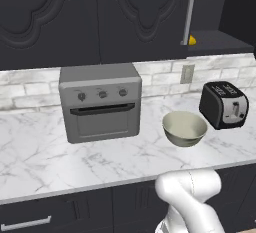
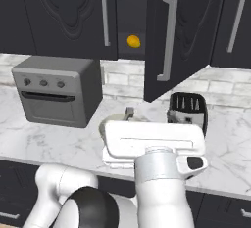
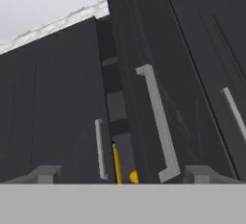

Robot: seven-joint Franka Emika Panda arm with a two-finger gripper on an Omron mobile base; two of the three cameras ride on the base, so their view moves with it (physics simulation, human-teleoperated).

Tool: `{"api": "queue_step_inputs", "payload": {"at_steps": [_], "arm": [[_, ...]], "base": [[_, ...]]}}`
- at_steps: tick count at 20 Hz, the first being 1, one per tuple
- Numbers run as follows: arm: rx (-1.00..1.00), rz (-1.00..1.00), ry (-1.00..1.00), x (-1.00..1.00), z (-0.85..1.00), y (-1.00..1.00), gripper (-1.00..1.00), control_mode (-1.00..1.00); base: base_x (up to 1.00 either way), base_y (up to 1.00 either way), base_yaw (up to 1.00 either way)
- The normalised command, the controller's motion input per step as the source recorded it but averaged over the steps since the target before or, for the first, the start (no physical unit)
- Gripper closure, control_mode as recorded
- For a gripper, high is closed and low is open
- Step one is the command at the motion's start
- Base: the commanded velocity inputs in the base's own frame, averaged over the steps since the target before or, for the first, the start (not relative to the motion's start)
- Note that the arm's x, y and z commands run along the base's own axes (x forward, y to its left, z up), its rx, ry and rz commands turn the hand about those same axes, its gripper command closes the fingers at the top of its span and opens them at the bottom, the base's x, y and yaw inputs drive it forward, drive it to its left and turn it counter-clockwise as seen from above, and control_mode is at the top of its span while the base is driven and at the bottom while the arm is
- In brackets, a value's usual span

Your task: Open the cabinet. Pick the orange and mango from the cabinet and place them into the bowl. Then close the cabinet.

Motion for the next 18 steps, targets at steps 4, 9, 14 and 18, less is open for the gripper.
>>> {"api": "queue_step_inputs", "payload": {"at_steps": [4, 9, 14, 18], "arm": [[-0.39, -0.2, -0.03, -0.22, -0.15, 1.0, -1.0, -1.0], [-0.39, -0.22, 0.03, 0.12, -0.2, 1.0, -1.0, -1.0], [-0.26, -0.33, 0.11, 0.46, -0.02, 1.0, -1.0, -1.0], [-0.1, -0.48, 0.07, 0.51, 0.0, 0.83, -1.0, -1.0]], "base": [[0.0, 0.0, 0.0], [0.0, 0.0, 0.0], [0.0, 0.0, 0.0], [0.0, 0.0, 0.0]]}}
